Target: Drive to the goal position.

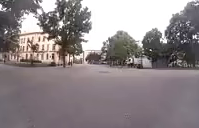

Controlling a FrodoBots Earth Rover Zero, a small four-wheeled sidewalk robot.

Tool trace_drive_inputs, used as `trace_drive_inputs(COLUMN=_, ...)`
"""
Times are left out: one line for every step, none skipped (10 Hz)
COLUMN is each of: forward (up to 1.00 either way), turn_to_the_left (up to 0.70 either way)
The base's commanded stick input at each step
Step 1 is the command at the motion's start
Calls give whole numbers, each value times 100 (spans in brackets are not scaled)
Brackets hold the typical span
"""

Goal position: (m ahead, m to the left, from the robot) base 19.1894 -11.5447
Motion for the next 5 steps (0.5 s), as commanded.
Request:
trace_drive_inputs(forward=60, turn_to_the_left=0)
trace_drive_inputs(forward=60, turn_to_the_left=0)
trace_drive_inputs(forward=60, turn_to_the_left=0)
trace_drive_inputs(forward=60, turn_to_the_left=0)
trace_drive_inputs(forward=60, turn_to_the_left=0)
